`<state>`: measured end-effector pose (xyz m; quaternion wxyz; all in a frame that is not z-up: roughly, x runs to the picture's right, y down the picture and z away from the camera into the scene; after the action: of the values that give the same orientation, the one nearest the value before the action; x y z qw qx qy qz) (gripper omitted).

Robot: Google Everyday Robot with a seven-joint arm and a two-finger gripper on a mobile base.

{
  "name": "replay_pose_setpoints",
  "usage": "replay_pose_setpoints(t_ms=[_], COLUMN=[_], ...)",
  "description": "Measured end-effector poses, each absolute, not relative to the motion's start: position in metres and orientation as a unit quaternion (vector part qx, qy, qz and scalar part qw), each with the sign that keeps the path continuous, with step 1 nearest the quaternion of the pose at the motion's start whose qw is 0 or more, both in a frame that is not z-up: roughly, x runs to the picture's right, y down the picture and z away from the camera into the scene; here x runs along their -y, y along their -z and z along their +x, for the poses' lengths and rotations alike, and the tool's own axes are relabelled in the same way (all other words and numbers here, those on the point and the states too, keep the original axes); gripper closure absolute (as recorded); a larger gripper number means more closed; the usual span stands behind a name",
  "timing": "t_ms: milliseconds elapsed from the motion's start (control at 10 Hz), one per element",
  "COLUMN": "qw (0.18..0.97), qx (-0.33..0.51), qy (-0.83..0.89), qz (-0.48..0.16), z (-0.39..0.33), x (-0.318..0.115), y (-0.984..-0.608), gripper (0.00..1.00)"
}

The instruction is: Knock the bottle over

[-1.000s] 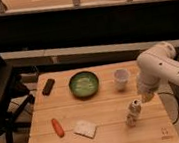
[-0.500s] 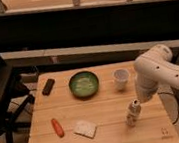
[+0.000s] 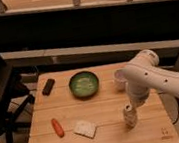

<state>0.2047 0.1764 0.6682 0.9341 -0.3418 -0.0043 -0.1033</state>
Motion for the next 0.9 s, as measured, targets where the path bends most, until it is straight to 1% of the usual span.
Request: replay_pose_setpoints(t_ms=[400,900], qw=[0.932,0.928], qx=[0.022,0.027], qy=[0.125,0.141], qz=[-0.338,-0.345], z=[0.165,0.165], x=[-0.172,-0.181], y=[-0.674,-0.666], gripper=[1.00,1.00])
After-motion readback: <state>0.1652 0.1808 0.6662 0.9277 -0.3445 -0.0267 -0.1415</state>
